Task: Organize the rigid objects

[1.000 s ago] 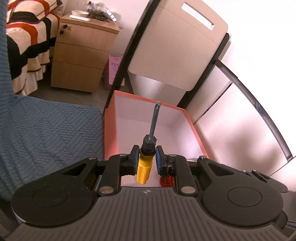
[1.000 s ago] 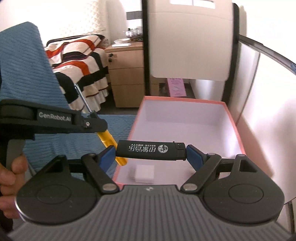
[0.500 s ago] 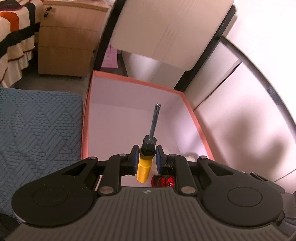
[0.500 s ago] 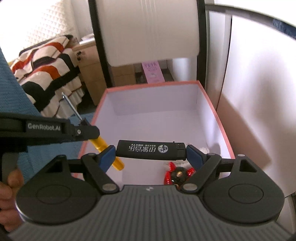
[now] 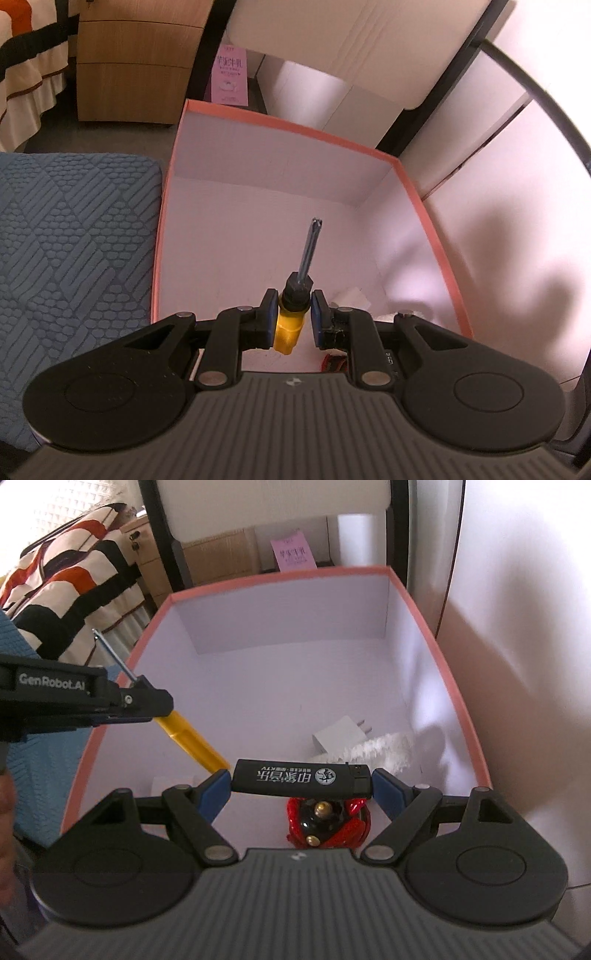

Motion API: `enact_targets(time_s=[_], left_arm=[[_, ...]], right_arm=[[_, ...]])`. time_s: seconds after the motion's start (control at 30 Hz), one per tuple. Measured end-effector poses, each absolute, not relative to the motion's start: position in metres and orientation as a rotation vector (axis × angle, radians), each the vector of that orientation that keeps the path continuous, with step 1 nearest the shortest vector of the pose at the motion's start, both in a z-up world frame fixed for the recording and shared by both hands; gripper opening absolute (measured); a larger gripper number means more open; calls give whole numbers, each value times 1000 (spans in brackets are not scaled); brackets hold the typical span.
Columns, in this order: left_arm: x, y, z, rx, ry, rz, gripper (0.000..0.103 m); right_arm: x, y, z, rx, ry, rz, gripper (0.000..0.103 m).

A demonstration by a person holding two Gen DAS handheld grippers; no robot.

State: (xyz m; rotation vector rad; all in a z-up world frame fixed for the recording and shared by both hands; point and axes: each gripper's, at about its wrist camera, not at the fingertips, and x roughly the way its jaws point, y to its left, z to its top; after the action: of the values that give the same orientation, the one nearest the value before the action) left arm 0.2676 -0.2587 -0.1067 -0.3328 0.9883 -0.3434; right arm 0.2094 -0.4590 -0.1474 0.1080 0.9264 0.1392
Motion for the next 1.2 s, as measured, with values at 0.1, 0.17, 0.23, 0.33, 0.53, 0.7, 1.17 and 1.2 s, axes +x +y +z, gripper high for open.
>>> enact_targets(time_s=[0.1,0.17,0.23,0.33,0.53,0.7,1.17,1.2], left_arm=[[270,-262,-110,-327,991,-344,22],[272,-264,-112,-324,994,-345,22],[271,-265,-113,-324,995,-350,22],[269,-266,-112,-321,987,-359,22],[265,-265,-106,-322,969,-377,23],[253,-257,-92,-326,937,-375,27],[199,-228,-24,-311,778,-391,50],[194,-226,-20,-311,767,-392,54]], right_arm=[[211,-458,-152,92,938,152,85],[212,-460,-154,93,940,150,85],[214,-461,-155,94,940,148,85],[213,-462,-156,94,939,150,85],[210,-465,-152,110,933,151,84],[205,-464,-143,108,921,136,88],[170,-460,-86,126,792,86,103],[167,-459,-80,126,782,86,103]])
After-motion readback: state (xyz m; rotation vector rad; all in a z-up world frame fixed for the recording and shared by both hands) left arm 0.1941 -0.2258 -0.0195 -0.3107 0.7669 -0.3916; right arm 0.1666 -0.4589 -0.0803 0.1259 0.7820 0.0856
